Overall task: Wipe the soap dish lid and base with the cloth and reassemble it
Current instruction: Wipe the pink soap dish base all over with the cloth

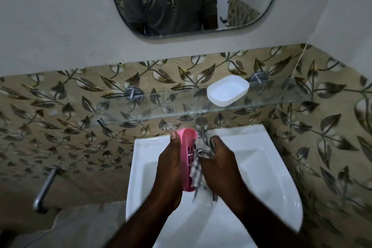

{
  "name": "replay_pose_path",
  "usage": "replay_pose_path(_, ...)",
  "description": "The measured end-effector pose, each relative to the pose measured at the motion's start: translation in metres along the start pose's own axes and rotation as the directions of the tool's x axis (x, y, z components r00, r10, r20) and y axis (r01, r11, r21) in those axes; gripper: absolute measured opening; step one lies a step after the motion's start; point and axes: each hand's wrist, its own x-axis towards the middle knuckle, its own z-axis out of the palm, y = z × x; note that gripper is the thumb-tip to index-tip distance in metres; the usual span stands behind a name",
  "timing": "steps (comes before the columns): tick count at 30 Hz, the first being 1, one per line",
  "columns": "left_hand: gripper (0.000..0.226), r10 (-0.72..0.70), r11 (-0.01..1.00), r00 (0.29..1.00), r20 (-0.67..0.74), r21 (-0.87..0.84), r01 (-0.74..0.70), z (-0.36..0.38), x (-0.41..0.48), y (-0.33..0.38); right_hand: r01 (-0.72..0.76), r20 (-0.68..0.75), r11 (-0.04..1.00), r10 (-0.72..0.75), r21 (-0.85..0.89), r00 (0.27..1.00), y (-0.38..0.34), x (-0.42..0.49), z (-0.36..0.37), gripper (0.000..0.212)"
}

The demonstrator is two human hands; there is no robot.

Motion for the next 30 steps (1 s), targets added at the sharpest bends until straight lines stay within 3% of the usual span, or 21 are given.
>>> replay_pose_path(2,0.061,-0.028,1.0,0.999,0.016,-0.003,0.028,0.003,0.001,-0.001,0.002,-0.051,0.999,-0.001,0.034,0.999,-0.009,0.011,-0.006,0.012)
replay_pose_path(5,0.061,-0.024,1.0,0.998,0.053,-0.009,0.024,0.006,0.003,0.003,0.179,-0.025,0.983,-0.18,-0.047,0.983,-0.023,0.008,-0.01,0.006)
replay_pose_path(8,0.057,-0.036,0.998,0.999,0.025,-0.042,0.037,0.005,0.007,0.005,0.39,0.092,0.915,-0.382,-0.104,0.92,-0.034,-0.002,-0.01,0.038)
replay_pose_path(10,0.061,-0.02,0.999,1.0,-0.001,-0.05,0.02,0.006,0.008,0.008,0.405,0.088,0.904,-0.396,-0.138,0.914,-0.032,0.008,-0.013,0.042)
replay_pose_path(14,0.065,0.069,0.998,0.997,-0.023,-0.006,-0.069,0.008,0.006,0.01,0.232,-0.01,0.962,-0.236,-0.145,0.972,-0.019,0.023,-0.015,0.014)
replay_pose_path(18,0.063,0.166,0.981,0.982,-0.088,0.116,-0.156,0.013,0.0,-0.001,0.098,-0.03,0.988,-0.102,-0.123,0.994,-0.004,0.005,-0.009,0.015)
replay_pose_path(23,0.051,0.24,0.964,0.958,-0.156,0.153,-0.217,0.016,0.001,-0.001,-0.118,0.146,0.992,0.111,0.041,0.983,0.009,-0.025,-0.001,0.017)
replay_pose_path(25,0.043,0.26,0.958,0.953,-0.157,0.168,-0.233,0.018,0.003,0.003,-0.273,0.249,0.934,0.215,0.23,0.944,0.003,-0.031,-0.004,0.026)
replay_pose_path(27,0.047,0.216,0.969,0.963,-0.159,0.155,-0.192,0.017,0.005,0.003,-0.406,0.363,0.812,0.26,0.419,0.895,-0.006,-0.031,-0.011,0.022)
replay_pose_path(30,0.08,0.032,0.999,0.987,-0.156,-0.003,-0.033,0.014,0.005,0.001,-0.403,0.428,0.724,0.163,0.559,0.889,-0.019,-0.025,-0.024,0.013)
